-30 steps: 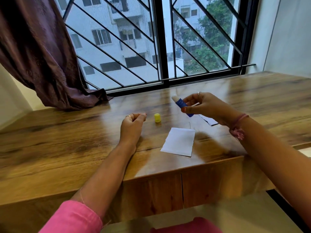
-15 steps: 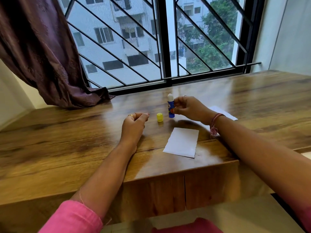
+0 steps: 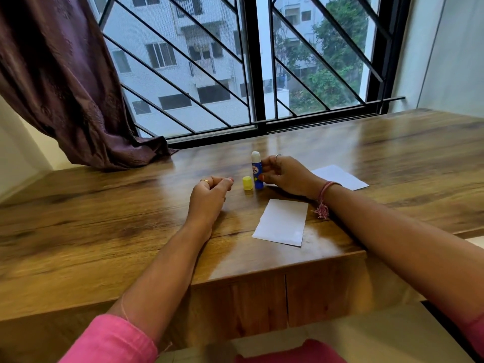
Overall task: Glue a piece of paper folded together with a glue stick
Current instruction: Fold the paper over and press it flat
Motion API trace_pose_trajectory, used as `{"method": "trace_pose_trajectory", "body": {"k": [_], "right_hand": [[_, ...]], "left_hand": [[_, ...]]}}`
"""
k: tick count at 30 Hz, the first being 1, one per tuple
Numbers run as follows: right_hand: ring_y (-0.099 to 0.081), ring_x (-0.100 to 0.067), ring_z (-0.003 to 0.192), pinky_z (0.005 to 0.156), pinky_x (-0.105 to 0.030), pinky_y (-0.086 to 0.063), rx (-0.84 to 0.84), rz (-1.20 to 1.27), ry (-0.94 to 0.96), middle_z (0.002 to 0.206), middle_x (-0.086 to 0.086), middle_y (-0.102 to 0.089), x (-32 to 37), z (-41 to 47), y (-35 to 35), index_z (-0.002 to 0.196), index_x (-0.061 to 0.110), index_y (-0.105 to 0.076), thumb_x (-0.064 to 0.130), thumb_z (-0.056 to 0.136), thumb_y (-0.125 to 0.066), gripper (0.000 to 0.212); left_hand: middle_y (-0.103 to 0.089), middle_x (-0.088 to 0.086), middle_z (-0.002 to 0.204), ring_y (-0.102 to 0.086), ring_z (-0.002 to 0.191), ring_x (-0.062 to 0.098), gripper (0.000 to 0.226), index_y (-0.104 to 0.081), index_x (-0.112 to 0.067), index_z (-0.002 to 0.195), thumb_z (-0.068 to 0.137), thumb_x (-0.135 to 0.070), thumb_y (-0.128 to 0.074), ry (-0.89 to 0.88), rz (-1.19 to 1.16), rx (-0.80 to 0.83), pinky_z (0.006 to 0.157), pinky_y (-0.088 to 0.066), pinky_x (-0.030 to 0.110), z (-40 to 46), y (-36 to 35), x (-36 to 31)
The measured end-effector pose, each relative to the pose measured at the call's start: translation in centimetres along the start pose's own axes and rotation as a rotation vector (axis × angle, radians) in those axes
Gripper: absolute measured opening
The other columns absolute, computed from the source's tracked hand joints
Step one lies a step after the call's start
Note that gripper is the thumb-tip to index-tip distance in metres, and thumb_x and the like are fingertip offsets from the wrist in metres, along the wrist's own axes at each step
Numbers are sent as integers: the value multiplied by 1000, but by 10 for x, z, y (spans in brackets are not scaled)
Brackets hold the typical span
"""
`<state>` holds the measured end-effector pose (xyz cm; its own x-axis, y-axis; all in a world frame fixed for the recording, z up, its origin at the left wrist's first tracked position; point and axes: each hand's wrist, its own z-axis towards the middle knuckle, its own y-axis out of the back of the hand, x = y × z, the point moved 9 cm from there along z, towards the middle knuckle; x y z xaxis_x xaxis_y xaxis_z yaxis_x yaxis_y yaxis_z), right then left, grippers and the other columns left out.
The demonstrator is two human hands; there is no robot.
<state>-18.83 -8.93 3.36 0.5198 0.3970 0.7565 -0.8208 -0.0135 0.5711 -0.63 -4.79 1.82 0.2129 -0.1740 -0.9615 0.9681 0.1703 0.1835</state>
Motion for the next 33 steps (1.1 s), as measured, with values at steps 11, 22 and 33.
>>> {"method": "trace_pose_trajectory", "body": {"k": [11, 22, 33], "right_hand": [[-64, -29, 105, 97, -38, -50, -75, 14, -15, 115, -21, -65, 3, -7, 25, 123, -4, -53, -7, 85, -60, 39], [-67, -24, 95, 95, -34, -50, -254, -209, -86, 101, -11, -71, -17, -55, 100, 110, 6, -63, -4, 84, -61, 29], [-61, -21, 86, 81, -26, -41, -466, -363, -226, 101, -9, -70, -45, -98, 131, 105, 10, -66, 12, 81, -67, 23]], "left_hand": [[-64, -6, 89, -52, 76, 6, 11, -64, -18, 92, 91, -28, -59, -9, 22, -3, 63, -40, 22, 0, 1, 0], [-64, -5, 89, -51, 76, 8, 9, -62, -22, 86, 91, -28, -59, -33, 60, 34, 62, -38, 24, -3, -4, -2], [-67, 9, 96, -54, 79, 12, 18, -66, -14, 95, 88, -31, -63, -94, 175, 122, 66, -44, 24, -10, -13, -6]]}}
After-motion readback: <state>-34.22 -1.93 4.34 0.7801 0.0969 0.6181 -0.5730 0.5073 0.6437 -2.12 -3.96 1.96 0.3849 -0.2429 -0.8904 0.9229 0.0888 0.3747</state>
